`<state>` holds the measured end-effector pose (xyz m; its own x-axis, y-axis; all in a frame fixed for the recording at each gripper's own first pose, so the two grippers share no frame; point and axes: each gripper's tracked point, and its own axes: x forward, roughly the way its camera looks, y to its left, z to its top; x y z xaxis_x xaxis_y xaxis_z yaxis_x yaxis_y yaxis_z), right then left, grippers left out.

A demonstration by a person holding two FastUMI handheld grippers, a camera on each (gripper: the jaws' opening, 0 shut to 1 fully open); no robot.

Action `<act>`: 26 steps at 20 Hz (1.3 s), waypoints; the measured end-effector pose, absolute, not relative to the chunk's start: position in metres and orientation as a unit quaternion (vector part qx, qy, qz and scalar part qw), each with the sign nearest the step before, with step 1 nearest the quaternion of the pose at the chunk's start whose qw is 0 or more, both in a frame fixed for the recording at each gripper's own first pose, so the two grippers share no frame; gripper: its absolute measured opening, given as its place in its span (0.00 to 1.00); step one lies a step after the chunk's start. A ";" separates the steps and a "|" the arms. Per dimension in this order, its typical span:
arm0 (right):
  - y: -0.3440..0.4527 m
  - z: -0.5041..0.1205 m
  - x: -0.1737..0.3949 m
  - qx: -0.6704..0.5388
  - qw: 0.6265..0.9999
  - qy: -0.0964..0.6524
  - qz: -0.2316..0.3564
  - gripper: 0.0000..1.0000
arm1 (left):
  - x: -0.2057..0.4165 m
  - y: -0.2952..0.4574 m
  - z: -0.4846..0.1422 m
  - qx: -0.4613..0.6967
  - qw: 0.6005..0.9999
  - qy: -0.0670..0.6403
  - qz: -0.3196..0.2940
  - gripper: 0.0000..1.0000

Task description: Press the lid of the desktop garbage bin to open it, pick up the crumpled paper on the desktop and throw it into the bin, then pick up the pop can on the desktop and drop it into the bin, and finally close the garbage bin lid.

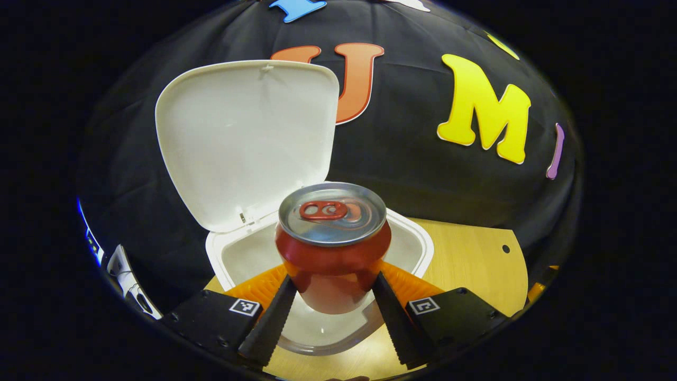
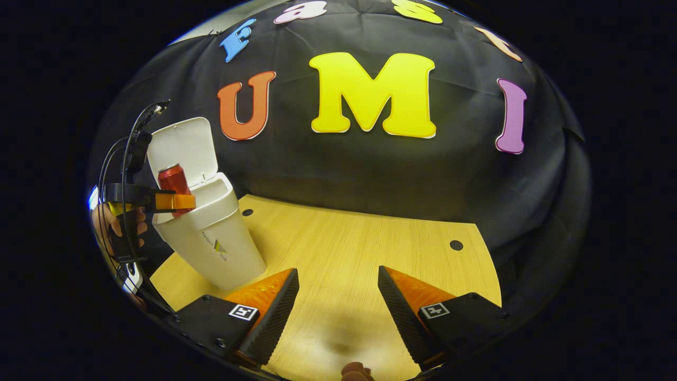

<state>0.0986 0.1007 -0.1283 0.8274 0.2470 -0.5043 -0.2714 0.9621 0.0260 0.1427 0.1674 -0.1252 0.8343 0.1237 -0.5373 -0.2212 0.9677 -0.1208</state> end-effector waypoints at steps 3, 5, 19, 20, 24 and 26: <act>0.097 -0.132 0.097 -0.023 0.954 0.266 0.135 0.95 | 0.143 0.168 -0.122 -0.081 0.954 0.272 0.101 0.87; 0.095 -0.134 0.096 -0.022 0.954 0.269 0.133 0.95 | 0.143 0.171 -0.118 -0.076 0.955 0.267 0.107 0.87; 0.078 -0.145 0.094 -0.020 0.952 0.280 0.124 0.94 | 0.153 0.176 -0.030 -0.066 0.968 0.203 0.132 0.97; 0.077 -0.145 0.094 -0.018 0.952 0.281 0.124 0.95 | 0.157 0.177 -0.016 -0.065 0.970 0.194 0.130 0.96; 0.075 -0.149 0.094 -0.014 0.951 0.284 0.123 0.95 | 0.167 0.194 0.039 -0.062 0.974 0.157 0.153 0.96; 0.075 -0.150 0.094 -0.011 0.951 0.285 0.124 0.95 | 0.173 0.216 0.060 -0.064 0.970 0.146 0.183 0.96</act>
